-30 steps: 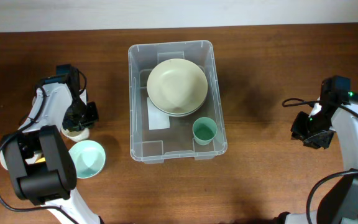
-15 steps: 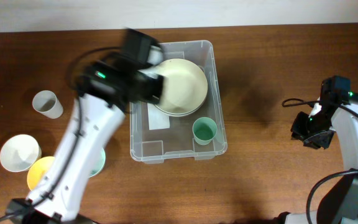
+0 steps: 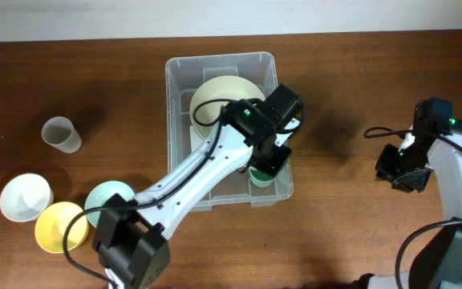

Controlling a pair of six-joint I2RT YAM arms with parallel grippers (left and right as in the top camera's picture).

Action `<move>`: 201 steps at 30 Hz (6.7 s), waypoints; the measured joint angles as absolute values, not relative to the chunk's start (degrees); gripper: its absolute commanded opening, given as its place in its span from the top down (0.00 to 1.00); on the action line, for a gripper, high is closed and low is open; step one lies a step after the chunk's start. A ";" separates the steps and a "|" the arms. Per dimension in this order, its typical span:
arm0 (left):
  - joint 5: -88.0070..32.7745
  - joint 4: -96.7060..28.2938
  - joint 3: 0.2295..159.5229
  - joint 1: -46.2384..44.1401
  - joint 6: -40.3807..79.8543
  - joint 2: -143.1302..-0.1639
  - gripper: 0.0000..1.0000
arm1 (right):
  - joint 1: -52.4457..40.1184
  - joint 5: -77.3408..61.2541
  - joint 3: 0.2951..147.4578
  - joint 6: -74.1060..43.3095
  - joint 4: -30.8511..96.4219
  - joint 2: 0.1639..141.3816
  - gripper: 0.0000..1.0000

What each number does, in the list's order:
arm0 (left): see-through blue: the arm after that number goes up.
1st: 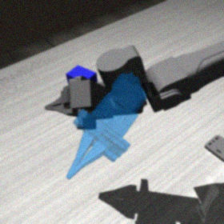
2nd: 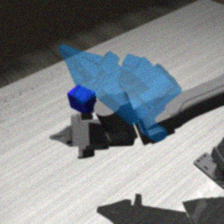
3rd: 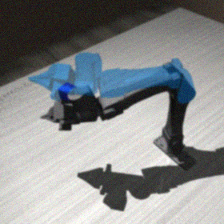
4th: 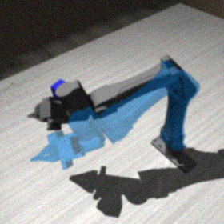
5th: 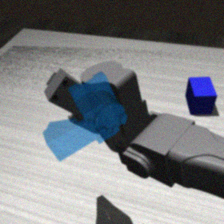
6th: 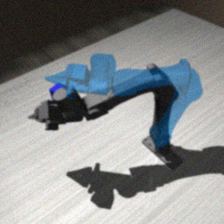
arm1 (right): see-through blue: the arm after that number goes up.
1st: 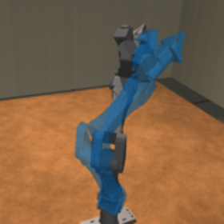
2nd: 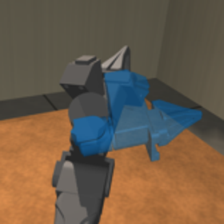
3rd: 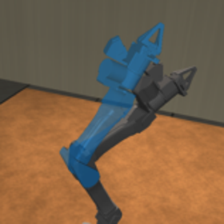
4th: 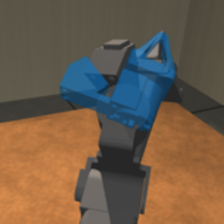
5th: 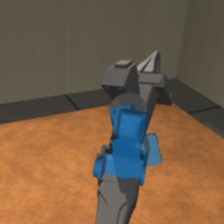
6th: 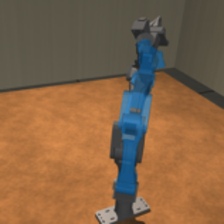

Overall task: Pack container
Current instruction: 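Grasp the cream cup and drop it into the mint cup, then grasp the grey cup with the left gripper and carry it to the container, then grasp the mint green bowl rim with the left gripper, then carry the mint green bowl into the container's front left area, then move the left gripper to the yellow bowl and grasp it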

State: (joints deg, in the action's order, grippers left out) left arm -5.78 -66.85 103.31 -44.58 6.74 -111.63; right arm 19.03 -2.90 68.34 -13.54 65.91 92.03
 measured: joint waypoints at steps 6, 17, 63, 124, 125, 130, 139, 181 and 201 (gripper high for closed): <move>-6.79 -66.85 103.31 -44.58 7.20 -111.94 0.28 | 19.03 -2.90 68.34 -13.54 65.91 92.03 0.67; 2.31 -78.94 113.78 -37.67 6.94 -110.96 0.13 | 19.03 -2.90 68.34 -13.54 65.91 92.03 0.66; -1.10 -75.64 123.22 -27.59 6.68 -104.75 0.98 | 19.03 -2.90 68.34 -13.54 66.13 92.03 0.67; 5.93 -57.76 60.45 0.91 19.33 -99.85 0.66 | 19.03 -2.48 68.34 -13.52 66.11 92.03 0.66; 5.91 -57.39 60.45 0.91 19.64 -99.85 0.79 | 19.03 -2.48 68.34 -13.52 66.13 92.05 0.66; 6.00 -56.40 60.45 0.95 19.53 -99.72 1.00 | 19.03 -2.46 68.34 -13.54 66.41 92.03 0.66; 5.78 -59.79 69.23 0.49 19.05 -97.86 1.00 | 19.03 -2.44 68.34 -13.54 66.41 92.03 0.66; 15.27 -79.77 97.03 -21.78 28.67 -92.49 0.58 | 19.03 -2.44 68.34 -13.54 66.13 92.03 0.66; 9.32 -60.03 57.19 25.06 25.50 -84.62 0.37 | 19.03 -2.42 68.34 -13.50 66.54 92.03 0.66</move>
